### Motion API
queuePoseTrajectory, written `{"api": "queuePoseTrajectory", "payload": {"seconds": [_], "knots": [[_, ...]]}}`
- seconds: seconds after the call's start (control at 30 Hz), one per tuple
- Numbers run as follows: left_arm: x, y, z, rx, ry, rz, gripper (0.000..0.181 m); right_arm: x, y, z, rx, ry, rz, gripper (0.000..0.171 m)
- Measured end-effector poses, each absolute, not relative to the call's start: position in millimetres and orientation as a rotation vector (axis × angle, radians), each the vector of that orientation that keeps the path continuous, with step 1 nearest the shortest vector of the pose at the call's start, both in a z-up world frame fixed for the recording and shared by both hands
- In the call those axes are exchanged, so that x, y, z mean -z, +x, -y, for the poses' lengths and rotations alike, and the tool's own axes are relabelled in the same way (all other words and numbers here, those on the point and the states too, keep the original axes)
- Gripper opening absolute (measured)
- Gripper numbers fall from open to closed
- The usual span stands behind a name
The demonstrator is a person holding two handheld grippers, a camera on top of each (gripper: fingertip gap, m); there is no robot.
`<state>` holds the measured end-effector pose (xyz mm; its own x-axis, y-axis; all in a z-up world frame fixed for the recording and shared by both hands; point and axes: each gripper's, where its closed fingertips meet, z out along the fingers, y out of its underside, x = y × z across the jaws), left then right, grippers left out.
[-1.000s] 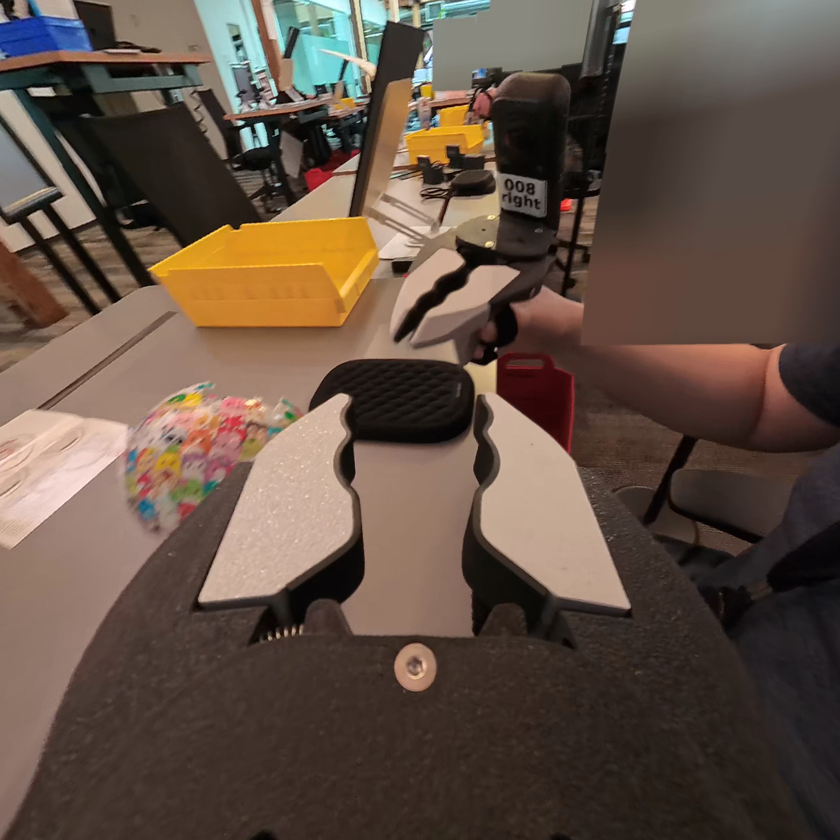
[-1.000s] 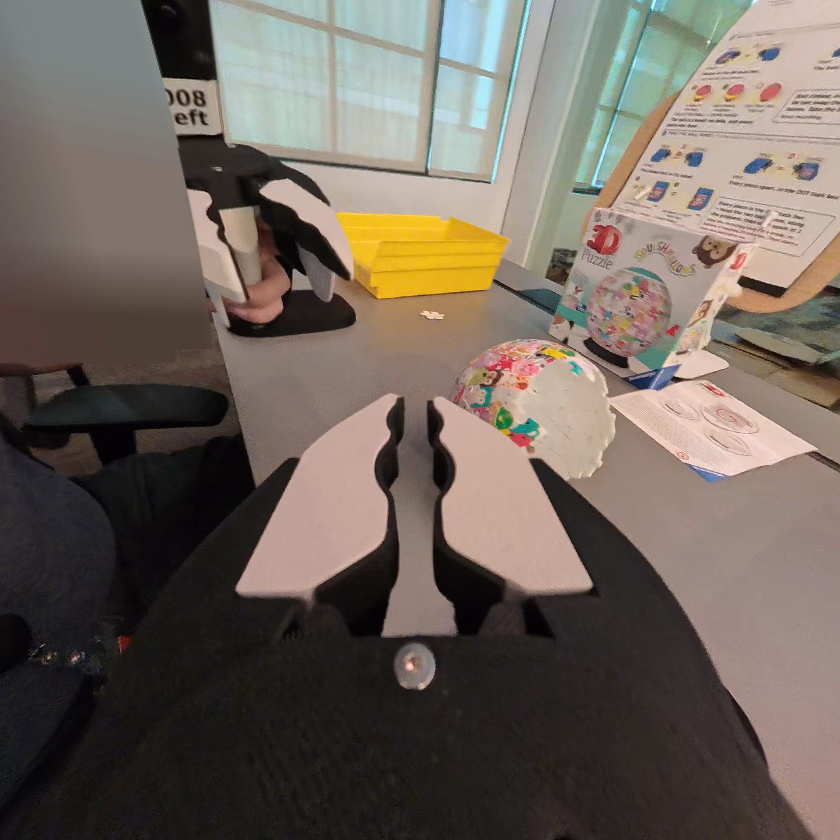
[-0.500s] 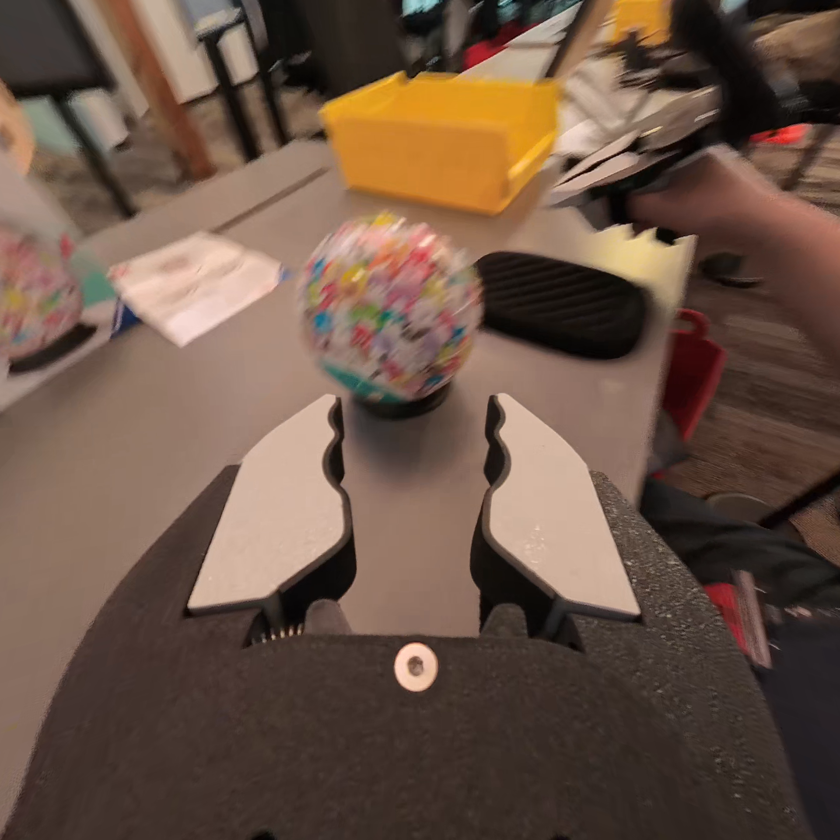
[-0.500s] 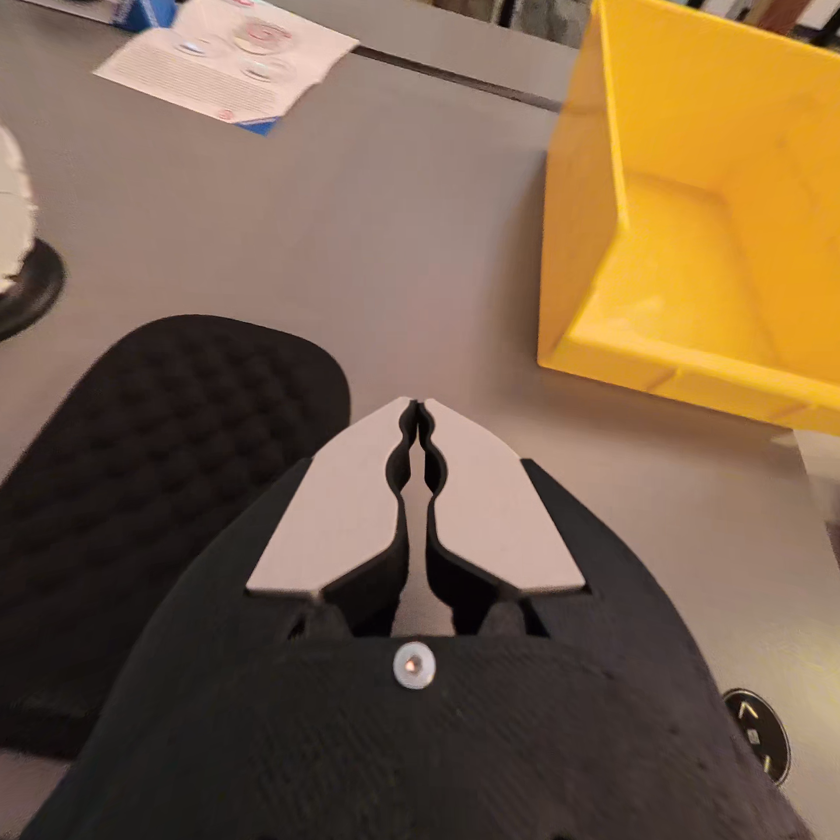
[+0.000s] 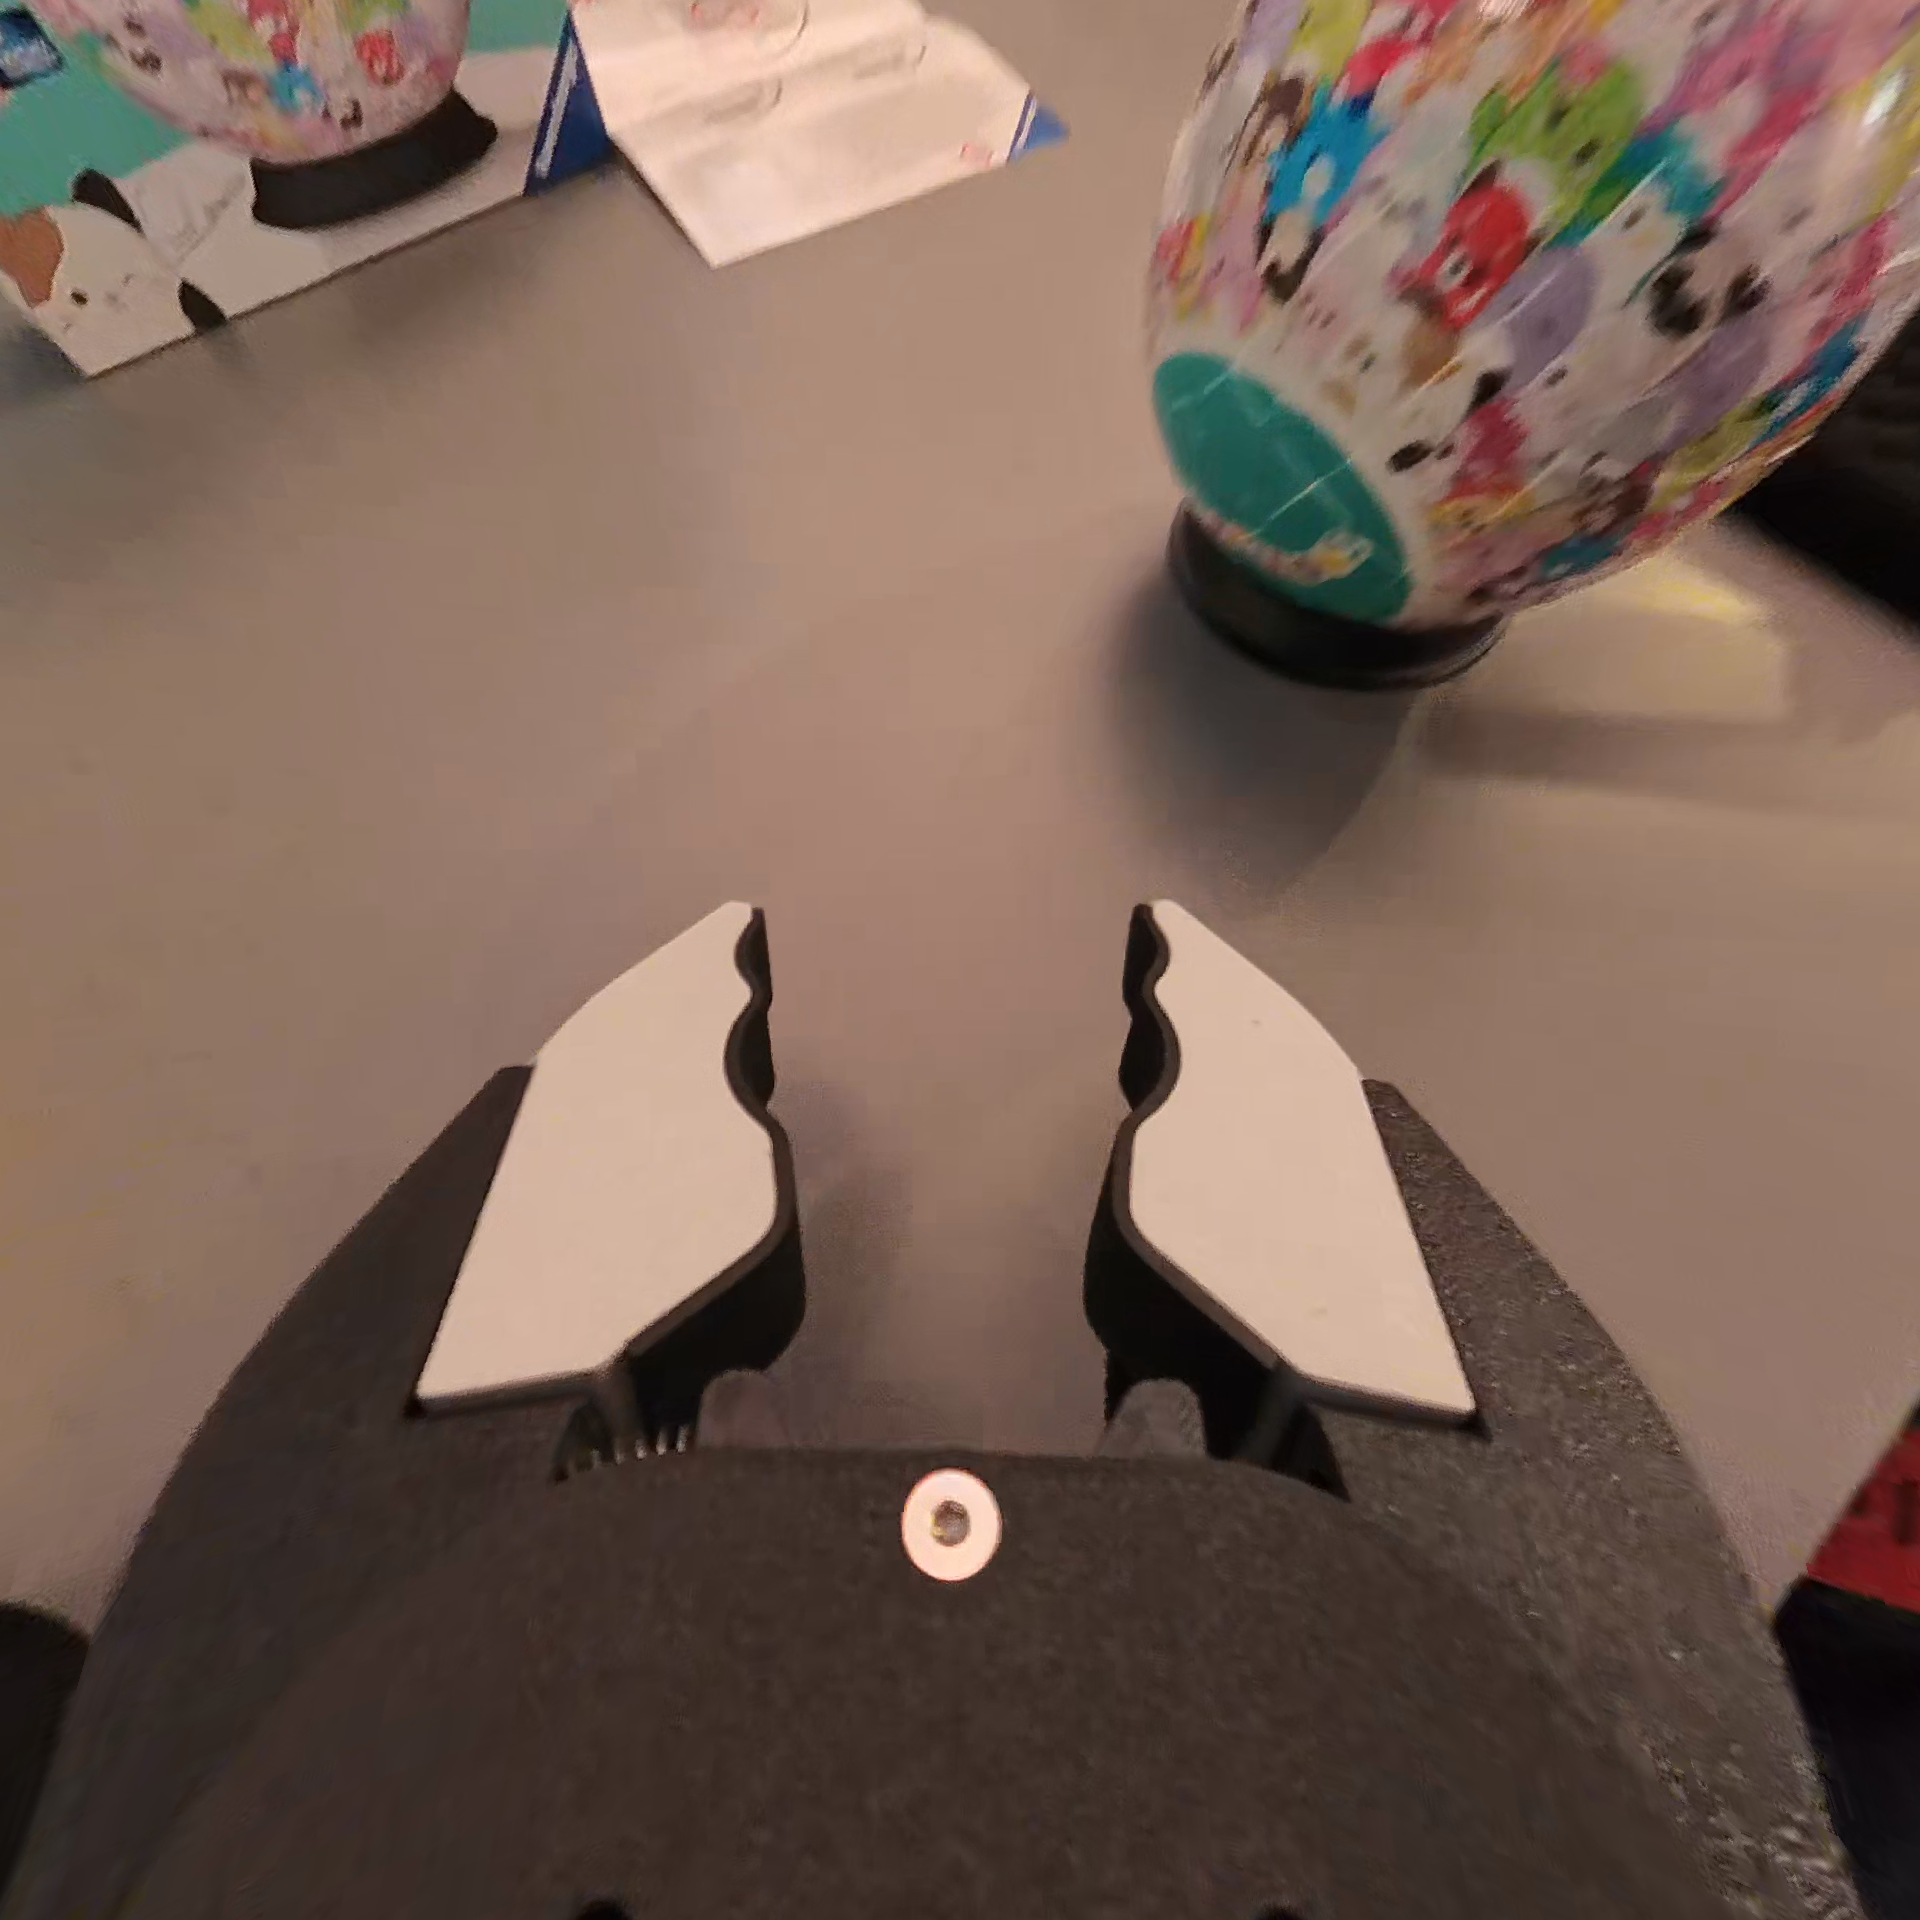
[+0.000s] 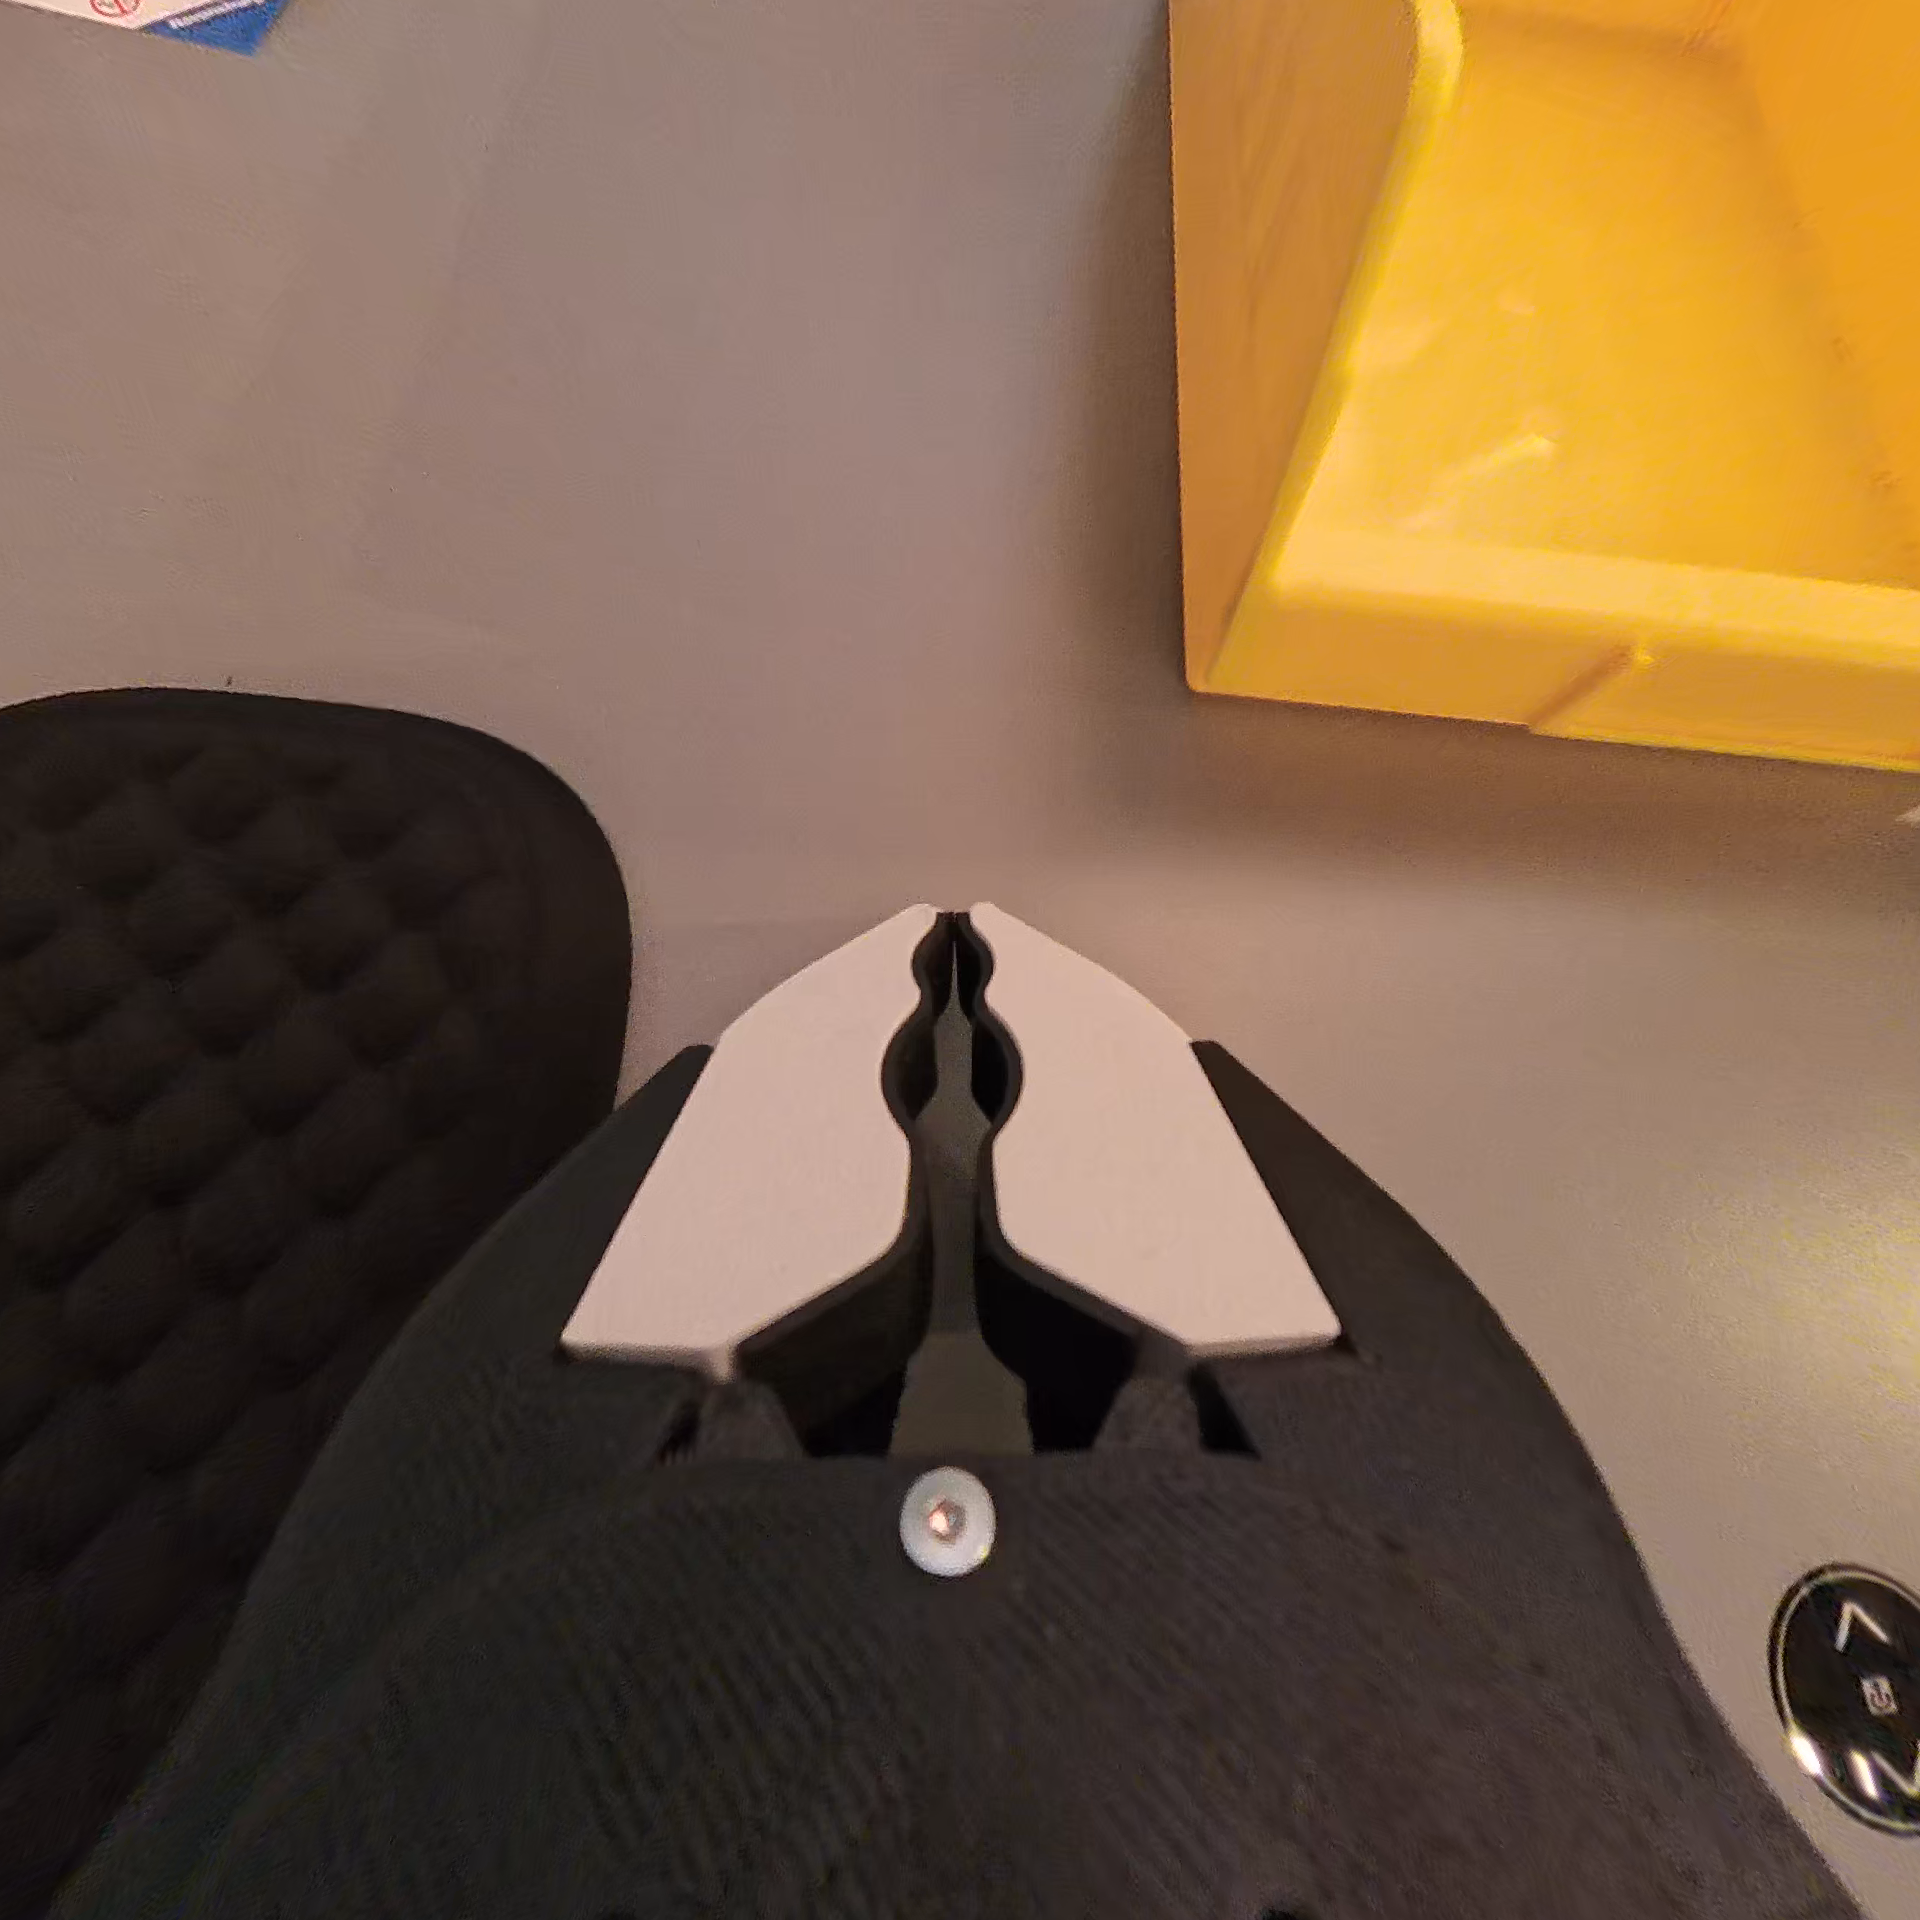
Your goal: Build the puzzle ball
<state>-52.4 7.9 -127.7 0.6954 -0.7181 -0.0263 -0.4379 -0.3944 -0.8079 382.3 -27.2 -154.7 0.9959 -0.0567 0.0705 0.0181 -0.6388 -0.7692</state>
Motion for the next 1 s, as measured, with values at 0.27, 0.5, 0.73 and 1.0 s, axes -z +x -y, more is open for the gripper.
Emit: {"api": "queuePoseTrajectory", "payload": {"seconds": [0.27, 0.5, 0.73, 1.0], "knots": [[157.8, -60.0, -8.1, 0.357, -2.223, -0.938, 0.062, 160.7, 381.9, 24.8, 0.018, -2.331, -0.076, 0.001], [158.7, -63.0, -8.6, 0.328, -2.307, -1.023, 0.059, 162.6, 379.3, 23.0, 0.006, -2.433, -0.007, 0.002], [159.3, -62.3, -7.3, 0.314, -2.344, -1.069, 0.063, 162.2, 373.5, 15.3, 0.011, -2.455, 0.089, 0.001], [159.6, -61.9, -6.1, 0.324, -2.332, -1.082, 0.065, 163.5, 372.7, 16.1, -0.001, -2.495, 0.120, 0.003]]}}
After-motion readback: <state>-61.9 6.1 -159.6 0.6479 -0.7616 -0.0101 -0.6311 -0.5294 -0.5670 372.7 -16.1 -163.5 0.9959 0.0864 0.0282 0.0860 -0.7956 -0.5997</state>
